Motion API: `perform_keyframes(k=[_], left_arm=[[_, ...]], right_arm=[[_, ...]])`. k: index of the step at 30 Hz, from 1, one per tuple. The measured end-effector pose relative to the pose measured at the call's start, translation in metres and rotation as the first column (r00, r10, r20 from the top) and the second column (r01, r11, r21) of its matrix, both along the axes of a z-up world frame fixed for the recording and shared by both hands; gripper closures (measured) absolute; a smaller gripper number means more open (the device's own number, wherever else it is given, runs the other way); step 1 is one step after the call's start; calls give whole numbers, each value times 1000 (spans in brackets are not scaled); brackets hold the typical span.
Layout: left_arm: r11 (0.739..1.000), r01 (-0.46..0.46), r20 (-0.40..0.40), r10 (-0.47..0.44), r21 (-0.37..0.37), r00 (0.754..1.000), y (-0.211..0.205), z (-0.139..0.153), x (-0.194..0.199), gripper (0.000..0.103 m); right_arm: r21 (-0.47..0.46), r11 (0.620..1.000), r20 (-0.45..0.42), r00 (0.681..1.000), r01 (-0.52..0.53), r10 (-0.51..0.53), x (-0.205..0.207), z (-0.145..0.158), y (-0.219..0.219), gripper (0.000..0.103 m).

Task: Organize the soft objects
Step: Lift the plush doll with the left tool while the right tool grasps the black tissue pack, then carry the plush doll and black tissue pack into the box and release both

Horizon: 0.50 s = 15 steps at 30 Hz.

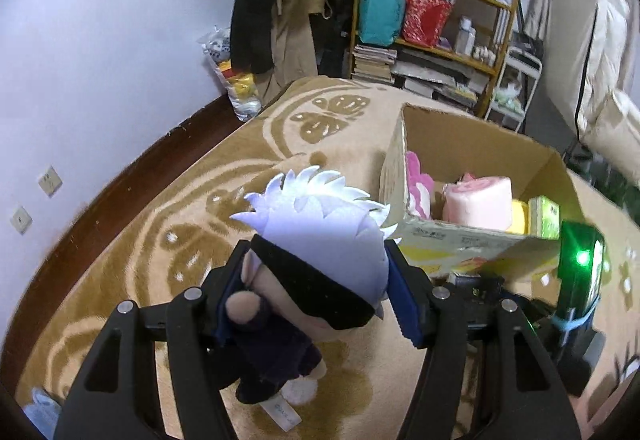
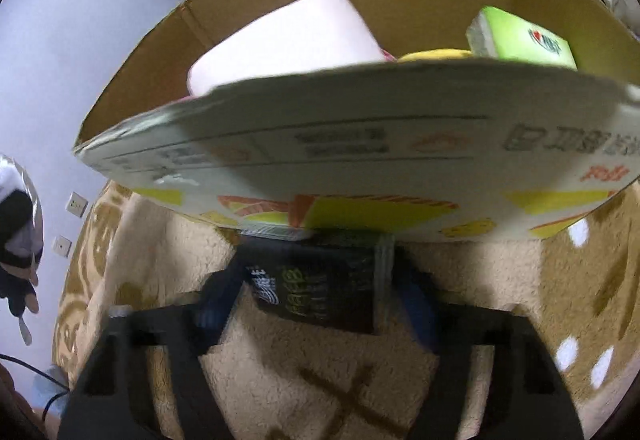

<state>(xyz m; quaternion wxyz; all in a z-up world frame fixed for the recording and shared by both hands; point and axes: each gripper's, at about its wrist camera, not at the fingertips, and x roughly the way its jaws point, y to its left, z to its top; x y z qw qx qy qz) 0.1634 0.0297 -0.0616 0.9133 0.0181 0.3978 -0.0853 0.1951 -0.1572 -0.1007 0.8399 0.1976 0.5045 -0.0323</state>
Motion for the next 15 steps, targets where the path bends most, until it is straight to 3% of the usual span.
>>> perform_keyframes(k=[9, 12, 15], left_arm=[[998, -7, 61, 11, -57, 998, 5, 23, -2, 40], [1000, 18, 153, -17, -3, 988, -6, 46, -2, 40], [999, 42, 198, -41, 1, 979, -14, 64, -1, 40]], right_arm=[[48, 999, 118, 993, -24, 18, -15, 47, -1, 38], [44, 999, 163, 986, -32, 24, -19, 69, -9, 38], [71, 996, 216, 976, -52, 36, -24, 90, -15, 38]])
